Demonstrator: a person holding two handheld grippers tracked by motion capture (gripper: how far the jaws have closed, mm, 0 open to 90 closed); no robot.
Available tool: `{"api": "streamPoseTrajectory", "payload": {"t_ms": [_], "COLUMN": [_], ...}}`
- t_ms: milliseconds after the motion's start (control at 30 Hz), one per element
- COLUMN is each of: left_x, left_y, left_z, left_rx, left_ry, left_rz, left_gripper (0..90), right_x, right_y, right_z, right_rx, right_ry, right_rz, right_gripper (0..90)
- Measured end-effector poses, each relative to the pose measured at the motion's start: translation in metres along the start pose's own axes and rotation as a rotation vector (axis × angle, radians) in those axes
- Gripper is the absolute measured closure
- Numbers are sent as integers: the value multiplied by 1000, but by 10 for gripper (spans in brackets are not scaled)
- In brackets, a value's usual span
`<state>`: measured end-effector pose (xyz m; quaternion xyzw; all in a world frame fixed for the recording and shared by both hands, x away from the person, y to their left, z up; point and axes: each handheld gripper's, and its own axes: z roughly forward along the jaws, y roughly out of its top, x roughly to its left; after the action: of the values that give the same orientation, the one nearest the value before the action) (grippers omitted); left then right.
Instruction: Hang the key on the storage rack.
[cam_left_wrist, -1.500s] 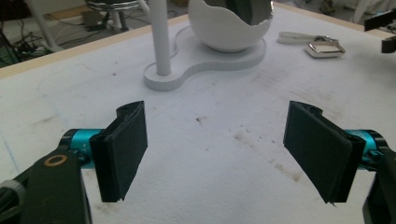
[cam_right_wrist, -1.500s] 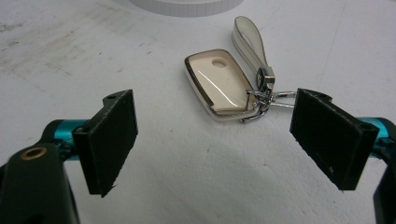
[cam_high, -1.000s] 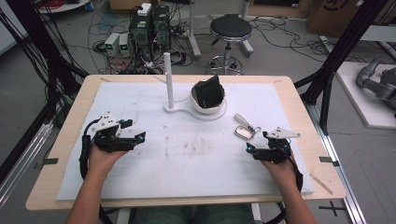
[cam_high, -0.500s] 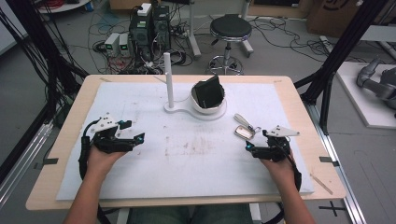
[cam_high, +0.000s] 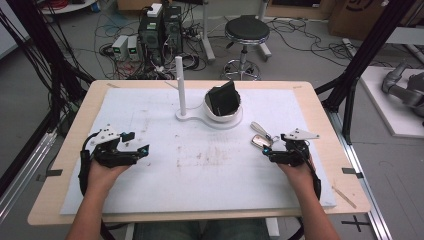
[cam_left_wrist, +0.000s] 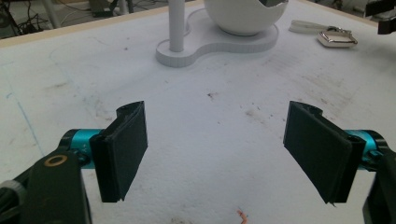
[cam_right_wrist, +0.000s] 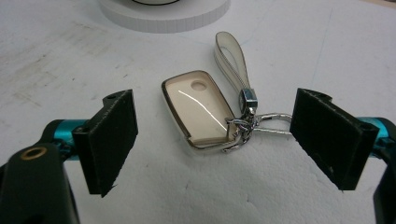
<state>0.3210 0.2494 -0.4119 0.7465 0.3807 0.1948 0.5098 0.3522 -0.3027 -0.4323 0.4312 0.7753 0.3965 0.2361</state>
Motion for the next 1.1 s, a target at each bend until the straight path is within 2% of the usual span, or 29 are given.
{"api": "streamPoseTrajectory", "payload": {"t_ms": [167,267,433,533,667,867,1000,1100], "left_x": [2,3,1,1,2,2,2,1], "left_y": [0,0,0,0,0,-1,-1,-1], "left_z": [0,0,-1,0,0,-2,-1,0], "left_rx": [-9,-13,-10,-12,-11,-7,-5,-3], "left_ry": [5,9,-2,-5,-5,-4,1,-2], "left_rz": [-6,-10,-3,5,4,8,6,7], "left_gripper": [218,218,218,218,218,218,218,218], "right_x": [-2,-7,-15,-19,-24,-35,-38,-38], "right_y": [4,10,17,23,27,26,26,24], "right_z": [4,7,13,19,27,41,44,48], "right_rx": [-1,-21,-26,3,4,70,70,95], "right_ry": [9,11,-10,-27,-40,-48,-59,-55], "right_rz": [-1,26,19,5,8,23,27,23], "right_gripper": [151,151,152,152,152,165,165,186]}}
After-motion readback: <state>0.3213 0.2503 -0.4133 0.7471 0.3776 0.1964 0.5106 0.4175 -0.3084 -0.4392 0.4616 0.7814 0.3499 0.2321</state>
